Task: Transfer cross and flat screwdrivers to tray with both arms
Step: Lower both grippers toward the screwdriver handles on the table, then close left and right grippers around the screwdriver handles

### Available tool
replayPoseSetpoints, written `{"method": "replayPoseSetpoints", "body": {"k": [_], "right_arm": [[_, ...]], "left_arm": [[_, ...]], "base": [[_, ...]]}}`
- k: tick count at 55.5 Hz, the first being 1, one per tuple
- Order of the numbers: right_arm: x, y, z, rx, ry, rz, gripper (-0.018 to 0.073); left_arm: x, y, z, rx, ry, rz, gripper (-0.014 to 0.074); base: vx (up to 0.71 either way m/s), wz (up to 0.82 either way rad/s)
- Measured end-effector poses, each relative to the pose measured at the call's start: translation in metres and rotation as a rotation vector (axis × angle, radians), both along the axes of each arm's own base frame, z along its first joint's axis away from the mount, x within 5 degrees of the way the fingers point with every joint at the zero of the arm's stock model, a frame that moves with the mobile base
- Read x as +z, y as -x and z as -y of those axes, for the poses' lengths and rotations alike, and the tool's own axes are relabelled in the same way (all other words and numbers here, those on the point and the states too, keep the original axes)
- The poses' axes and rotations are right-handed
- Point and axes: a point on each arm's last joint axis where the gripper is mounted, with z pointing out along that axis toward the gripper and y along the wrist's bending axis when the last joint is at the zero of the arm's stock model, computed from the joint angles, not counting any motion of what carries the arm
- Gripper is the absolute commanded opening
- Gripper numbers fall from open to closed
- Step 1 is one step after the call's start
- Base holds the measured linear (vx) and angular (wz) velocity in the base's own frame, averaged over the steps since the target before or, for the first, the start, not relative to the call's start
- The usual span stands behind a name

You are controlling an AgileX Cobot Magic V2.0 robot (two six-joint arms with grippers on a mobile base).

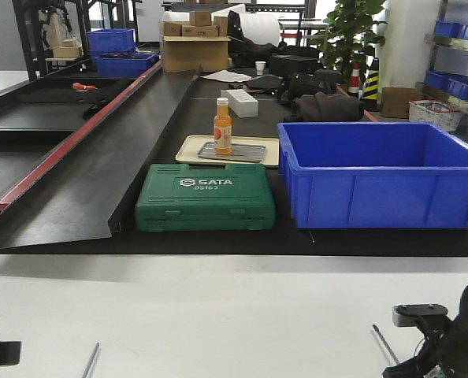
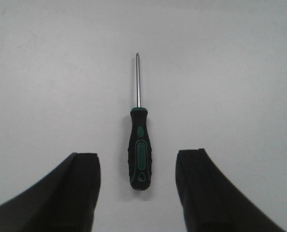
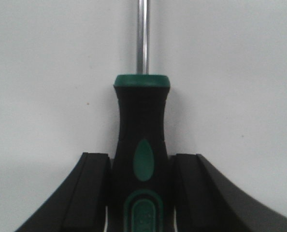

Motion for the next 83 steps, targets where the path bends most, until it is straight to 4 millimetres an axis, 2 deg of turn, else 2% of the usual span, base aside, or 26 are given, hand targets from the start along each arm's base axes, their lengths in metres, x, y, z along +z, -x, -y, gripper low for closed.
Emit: {"method": "replayPoseSetpoints", "body": {"k": [6,12,24,33,44,57,65,77,83], "right_arm": [[0.000,0.000,-0.001,-0.007,-0.007,0.001,-0.0010],[0.000,0.000,-0.001,-0.007,-0.007,0.002,-0.0008],[0.000,0.000,-0.001,-0.008,-0.008,0.001,-0.0008],[0.000,0.000,-0.001,-0.008,-0.009,0.001,-0.0008],[0.000,0.000,-0.001,-0.008,-0.009,0.000,-0.0008],[0.000,0.000,-0.001,-0.009,-0.010,0.001,-0.0008],[0.000,0.000,-0.001,-0.010,-0.011,0.001,-0.0008],[0.000,-0.001,-0.001,-0.015,-0.015,0.004,-0.0008],[0.000,-0.001,-0.001,-0.019,-0.019,0.006,-0.0008]], "left_arm": [[-0.019,-0.029,0.003,-0.007,-0.005,-0.117,0.0482],[-0.045,-0.047,0.006,0.002,0.018,-0.212,0.0482],[-0.096,-0.064,0.014,-0.042,0.004,-0.350,0.0482],[-0.122,-0.070,0.016,-0.048,-0.006,-0.408,0.0482],[-0.134,-0.083,0.019,-0.060,-0.009,-0.457,0.0482],[-0.133,-0.103,0.025,-0.078,-0.006,-0.473,0.0482],[-0.140,-0.106,0.027,-0.084,-0.008,-0.491,0.0482],[-0.164,-0.108,0.028,-0.085,-0.016,-0.555,0.0482],[-0.166,-0.110,0.028,-0.089,-0.020,-0.559,0.0471]], "base": [[0.00,0.00],[0.00,0.00],[0.00,0.00],[0.00,0.00],[0.00,0.00],[0.00,0.00],[0.00,0.00],[0.00,0.00],[0.00,0.00]]}}
